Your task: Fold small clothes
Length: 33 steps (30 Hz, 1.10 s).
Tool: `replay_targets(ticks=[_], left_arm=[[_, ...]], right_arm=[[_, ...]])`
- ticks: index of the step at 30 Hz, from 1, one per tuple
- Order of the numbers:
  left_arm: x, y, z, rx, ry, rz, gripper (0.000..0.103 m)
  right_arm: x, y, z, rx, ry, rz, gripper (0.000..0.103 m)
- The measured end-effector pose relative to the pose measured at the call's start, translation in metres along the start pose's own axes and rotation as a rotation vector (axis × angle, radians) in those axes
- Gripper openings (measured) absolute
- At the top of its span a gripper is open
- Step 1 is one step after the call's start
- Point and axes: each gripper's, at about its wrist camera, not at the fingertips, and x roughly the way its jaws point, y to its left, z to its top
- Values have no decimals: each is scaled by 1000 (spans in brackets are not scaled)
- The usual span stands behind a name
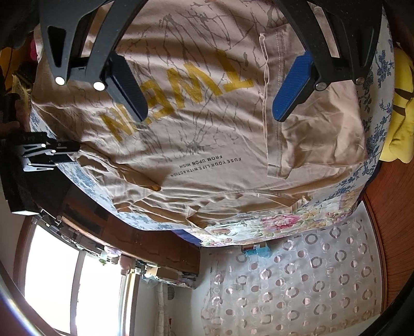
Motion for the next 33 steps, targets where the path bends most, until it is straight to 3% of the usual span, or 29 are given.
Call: replay_targets(ticks=[19,25,26,28,33], left_arm=[[-4,7,-5,-11,4,5,98],[-4,7,-8,-14,10,-2,98],[-4,7,-8,-11,11,-2,98],[-5,5,-8,-7,10,-2,98],[-5,6,-8,-15,8,-1,98]], right_arm=[[-9,32,1,-66,-28,2,43],[5,28,4,-67,3,-39,43],[9,25,5,-59,12,-45,41],[15,21,6,-44,19,-40,26],[16,35,7,-64,-2,30,22]])
